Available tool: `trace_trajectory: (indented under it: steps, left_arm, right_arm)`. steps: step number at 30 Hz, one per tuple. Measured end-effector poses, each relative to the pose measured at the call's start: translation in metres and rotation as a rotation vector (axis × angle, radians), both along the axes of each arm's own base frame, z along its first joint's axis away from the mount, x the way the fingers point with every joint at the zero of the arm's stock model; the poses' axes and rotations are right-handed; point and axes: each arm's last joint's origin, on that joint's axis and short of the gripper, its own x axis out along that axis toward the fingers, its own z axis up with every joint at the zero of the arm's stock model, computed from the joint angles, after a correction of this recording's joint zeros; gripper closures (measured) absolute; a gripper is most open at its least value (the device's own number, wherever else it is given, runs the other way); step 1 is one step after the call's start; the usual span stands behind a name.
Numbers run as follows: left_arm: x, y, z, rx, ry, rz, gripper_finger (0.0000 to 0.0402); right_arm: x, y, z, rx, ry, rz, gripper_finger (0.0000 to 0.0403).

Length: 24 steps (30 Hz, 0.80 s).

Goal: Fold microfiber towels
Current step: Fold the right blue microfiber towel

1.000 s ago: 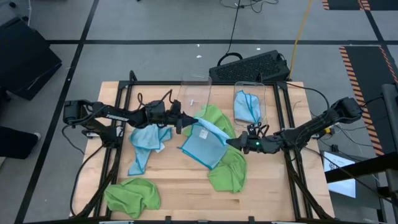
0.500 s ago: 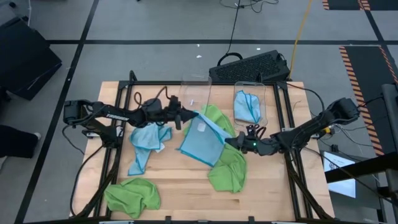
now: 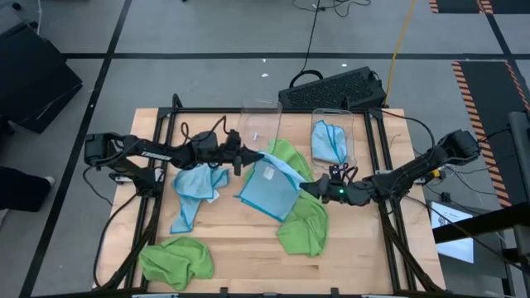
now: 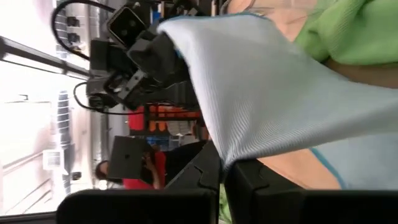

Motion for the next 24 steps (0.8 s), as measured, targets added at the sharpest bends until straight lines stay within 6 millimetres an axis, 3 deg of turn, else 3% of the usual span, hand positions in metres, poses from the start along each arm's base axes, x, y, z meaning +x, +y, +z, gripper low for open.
trace_trajectory:
  steps: [7,14,24]
  left_arm:
    - [-0.002,-0.001,-0.010,-0.015,0.102,-0.068,0.0393]
    - [-0.003,-0.007,-0.021,-0.028,0.210,-0.132,0.0394]
    - [-0.001,-0.013,-0.018,-0.038,0.183,-0.147,0.0393]
  right_arm:
    - [0.000,0.004,0.001,0.023,-0.028,0.014,0.0399]
    - [0.004,0.016,-0.014,0.097,0.006,0.032,0.0399]
    - [0.008,0.022,-0.029,0.106,0.035,0.014,0.0399]
